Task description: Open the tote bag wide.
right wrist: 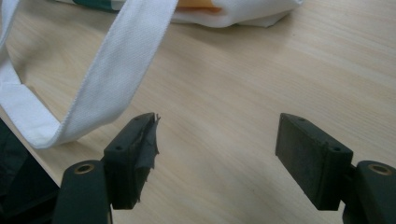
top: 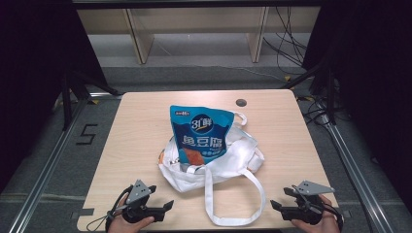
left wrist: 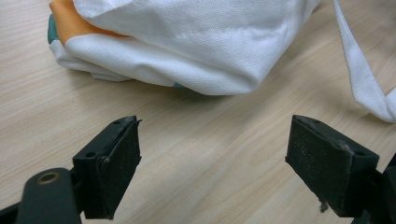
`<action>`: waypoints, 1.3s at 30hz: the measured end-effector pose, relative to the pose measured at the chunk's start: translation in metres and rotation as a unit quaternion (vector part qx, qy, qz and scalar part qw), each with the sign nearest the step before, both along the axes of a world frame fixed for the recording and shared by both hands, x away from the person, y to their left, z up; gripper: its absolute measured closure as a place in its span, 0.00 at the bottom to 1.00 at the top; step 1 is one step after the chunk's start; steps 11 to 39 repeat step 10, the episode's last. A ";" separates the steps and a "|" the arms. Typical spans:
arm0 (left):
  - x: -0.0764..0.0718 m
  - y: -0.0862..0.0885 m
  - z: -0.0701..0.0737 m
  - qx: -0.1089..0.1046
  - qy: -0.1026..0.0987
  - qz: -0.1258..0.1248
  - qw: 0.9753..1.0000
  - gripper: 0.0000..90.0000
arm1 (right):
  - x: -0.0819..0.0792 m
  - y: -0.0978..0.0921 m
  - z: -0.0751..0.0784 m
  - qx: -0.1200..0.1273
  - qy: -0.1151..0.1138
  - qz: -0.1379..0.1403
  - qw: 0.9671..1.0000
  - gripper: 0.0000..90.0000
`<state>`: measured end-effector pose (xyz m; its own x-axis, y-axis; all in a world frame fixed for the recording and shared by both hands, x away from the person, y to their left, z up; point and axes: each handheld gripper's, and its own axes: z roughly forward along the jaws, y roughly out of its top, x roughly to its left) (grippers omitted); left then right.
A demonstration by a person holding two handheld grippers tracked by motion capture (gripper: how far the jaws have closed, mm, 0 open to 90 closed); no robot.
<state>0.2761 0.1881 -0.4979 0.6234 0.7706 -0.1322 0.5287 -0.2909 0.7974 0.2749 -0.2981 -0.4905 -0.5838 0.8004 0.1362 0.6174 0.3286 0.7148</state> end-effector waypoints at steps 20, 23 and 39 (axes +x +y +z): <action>0.001 -0.001 -0.001 -0.010 -0.002 0.009 1.000 0.19 | 0.001 0.000 -0.003 -0.013 0.006 0.003 1.000 0.34; 0.001 -0.001 -0.001 -0.010 -0.002 0.009 1.000 0.19 | 0.001 0.000 -0.003 -0.013 0.006 0.003 1.000 0.34; 0.001 -0.001 -0.001 -0.010 -0.002 0.009 1.000 0.19 | 0.001 0.000 -0.003 -0.013 0.006 0.003 1.000 0.34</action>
